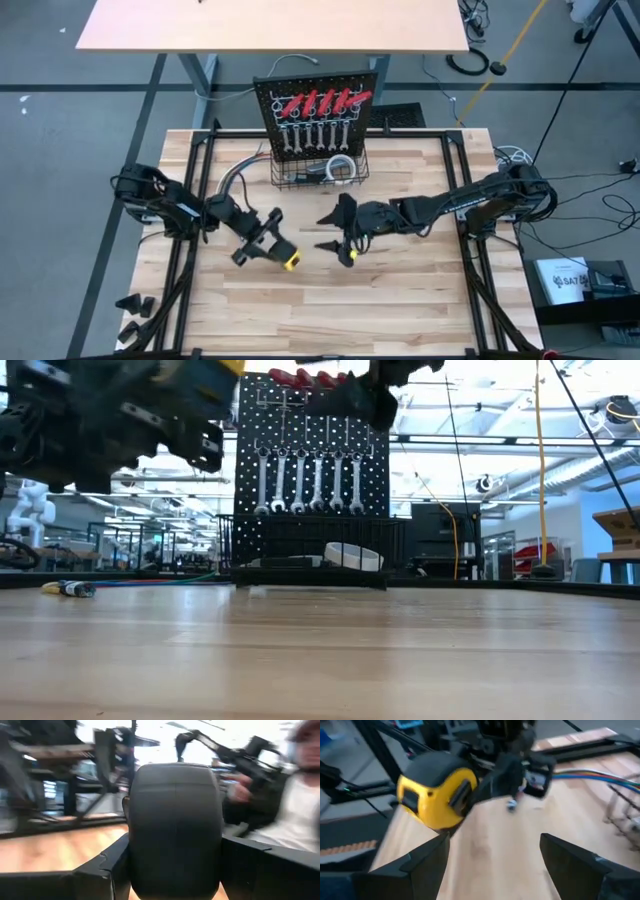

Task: Hang tools onto peg board
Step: Hang the measuring tape on the peg board

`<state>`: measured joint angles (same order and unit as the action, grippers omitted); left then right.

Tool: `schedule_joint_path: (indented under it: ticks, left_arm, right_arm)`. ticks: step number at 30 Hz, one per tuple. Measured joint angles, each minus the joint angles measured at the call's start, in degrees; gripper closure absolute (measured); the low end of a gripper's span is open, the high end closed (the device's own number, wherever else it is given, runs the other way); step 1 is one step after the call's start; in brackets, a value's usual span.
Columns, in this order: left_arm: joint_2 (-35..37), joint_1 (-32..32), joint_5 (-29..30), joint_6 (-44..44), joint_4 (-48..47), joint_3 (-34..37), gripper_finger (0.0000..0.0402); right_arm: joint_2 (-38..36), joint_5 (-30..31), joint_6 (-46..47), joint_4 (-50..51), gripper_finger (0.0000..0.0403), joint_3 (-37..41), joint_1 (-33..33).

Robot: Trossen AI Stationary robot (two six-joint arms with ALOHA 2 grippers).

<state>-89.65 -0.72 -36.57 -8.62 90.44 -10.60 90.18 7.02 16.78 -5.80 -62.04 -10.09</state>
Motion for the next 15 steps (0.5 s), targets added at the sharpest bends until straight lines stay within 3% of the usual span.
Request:
schedule_joint_path:
  ticks: [3,6,11,15]
  left_arm:
    - [0.7,-1.2,-6.2,-0.8,-1.0,-0.1,0.0185]
    - [1.5,-1.8,-6.4,-1.9,0.1,-0.4,0.0185]
    - [1.4,-1.8,17.4,-6.2,-2.9,-1.2,0.0185]
    - [1.4,-2.4,22.1,-5.1,-11.6,-3.9,0.0185]
  right_arm:
    - [0.2,0.1,0.8,-2.6,0.0101,0.0,-2.3]
    - [0.2,0.1,3.8,-5.8,0.0101,0.0,-3.7]
    - [0.2,0.5,7.7,-5.7,0.0101,0.0,-3.5]
    - [0.2,-0.5,6.3,-2.2,0.0101,-0.6,-1.5]
